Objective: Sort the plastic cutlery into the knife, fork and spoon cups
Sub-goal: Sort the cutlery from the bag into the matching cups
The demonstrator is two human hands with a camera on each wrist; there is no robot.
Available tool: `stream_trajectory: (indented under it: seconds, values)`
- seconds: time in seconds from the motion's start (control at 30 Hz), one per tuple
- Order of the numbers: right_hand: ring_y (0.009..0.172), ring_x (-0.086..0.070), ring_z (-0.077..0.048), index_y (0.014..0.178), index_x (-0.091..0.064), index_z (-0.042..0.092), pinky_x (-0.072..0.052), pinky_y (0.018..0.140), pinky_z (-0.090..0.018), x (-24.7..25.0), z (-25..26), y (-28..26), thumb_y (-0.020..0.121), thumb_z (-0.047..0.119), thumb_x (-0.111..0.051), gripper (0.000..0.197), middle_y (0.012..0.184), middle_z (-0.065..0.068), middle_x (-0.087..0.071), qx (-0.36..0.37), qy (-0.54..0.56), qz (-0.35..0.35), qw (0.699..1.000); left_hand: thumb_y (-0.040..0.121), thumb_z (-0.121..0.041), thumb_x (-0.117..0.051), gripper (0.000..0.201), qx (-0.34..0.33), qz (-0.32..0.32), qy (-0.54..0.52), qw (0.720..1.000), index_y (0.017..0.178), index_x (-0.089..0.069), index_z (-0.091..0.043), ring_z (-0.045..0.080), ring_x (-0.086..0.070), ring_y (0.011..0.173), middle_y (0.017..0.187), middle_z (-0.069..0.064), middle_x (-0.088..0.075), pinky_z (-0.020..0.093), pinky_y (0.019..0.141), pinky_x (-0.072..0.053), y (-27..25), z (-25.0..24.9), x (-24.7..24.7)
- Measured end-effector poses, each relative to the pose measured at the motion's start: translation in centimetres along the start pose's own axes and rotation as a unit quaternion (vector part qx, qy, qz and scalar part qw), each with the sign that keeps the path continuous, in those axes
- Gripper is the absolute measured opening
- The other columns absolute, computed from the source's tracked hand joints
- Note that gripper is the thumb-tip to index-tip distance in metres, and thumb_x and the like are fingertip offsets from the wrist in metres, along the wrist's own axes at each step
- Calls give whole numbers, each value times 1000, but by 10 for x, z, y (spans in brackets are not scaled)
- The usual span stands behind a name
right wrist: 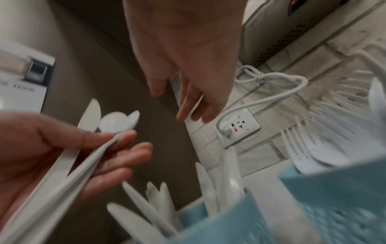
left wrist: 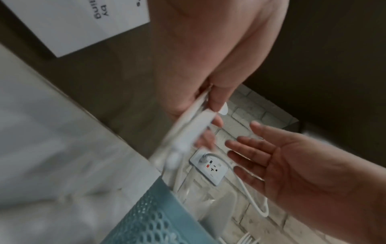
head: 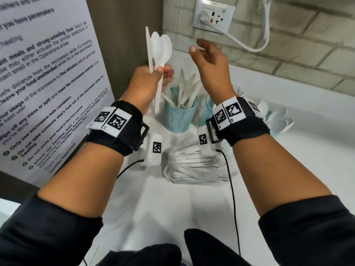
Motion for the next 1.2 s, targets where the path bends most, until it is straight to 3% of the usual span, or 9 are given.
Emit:
stream_trajectory:
  seconds: [0.1, 0.2, 0.3, 0.6, 0.9, 1.07, 1.2]
  values:
    - [107, -62, -11, 125, -55, 9, -48, 93, -24, -1, 13, -2, 88, 27, -63, 42, 111, -7, -68, -30, 52, 76, 995, 101, -14, -37, 23, 24, 59, -18, 998, 106, -58, -8, 6, -68, 66, 88, 1, -67, 19, 69, -54, -10, -5, -6]
    - [100, -64, -14, 126, -54, 10, -50, 80, -22, -2, 18, -6, 88, 23, -63, 41, 100, -3, -68, -45, 76, 114, 990, 100, -15, -40, 21, 38, 82, -40, 995, 98, -61, -10, 6, -68, 64, 77, -2, -72, 18, 67, -54, -14, -6, -6]
    - [83, -64, -8, 126, -53, 9, -52, 76, -23, -2, 22, -9, 87, 16, -64, 41, 87, 4, -66, -53, 85, 135, 986, 98, -15, -43, 19, 63, 109, -74, 989, 94, -61, -13, 5, -68, 63, 70, -5, -73, 15, 61, -54, -18, -6, -6]
    - [57, -62, -7, 120, -53, 5, -54, 52, -22, 6, 22, -19, 85, 1, -63, 36, 80, -4, -61, -67, 118, 160, 978, 96, -24, -48, 19, 113, 141, -87, 980, 95, -64, -12, 5, -66, 54, 67, -3, -72, 13, 50, -50, -33, 2, -22]
    - [59, -65, -7, 115, -55, 2, -58, 64, -21, 31, 3, -28, 85, 3, -63, 31, 83, -8, -62, -118, 102, 135, 979, 100, -25, -40, 27, 156, 189, -74, 967, 95, -63, -12, 5, -66, 56, 69, -4, -72, 14, 49, -51, -42, 12, -34]
    - [61, -65, -7, 104, -60, 9, -55, 59, -19, 36, -2, -34, 84, 7, -67, 22, 82, -6, -64, -119, 63, 118, 984, 100, -25, -39, 28, 161, 182, -50, 969, 92, -64, -13, 3, -59, 47, 60, -7, -68, 13, 45, -47, -46, 18, -40]
    - [61, -65, -9, 107, -61, 5, -56, 58, -20, 36, -5, -38, 86, 7, -64, 22, 84, -9, -63, -115, 34, 105, 987, 100, -26, -40, 28, 167, 167, -36, 971, 93, -64, -14, 2, -58, 45, 56, -7, -66, 13, 43, -46, -49, 23, -42]
Point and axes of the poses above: each hand's wrist, its own y-axis towards the middle knuckle, its own x-axis out of the back of the hand, z = x × y, the point moved 2 cm from there along y, towards the middle knuckle
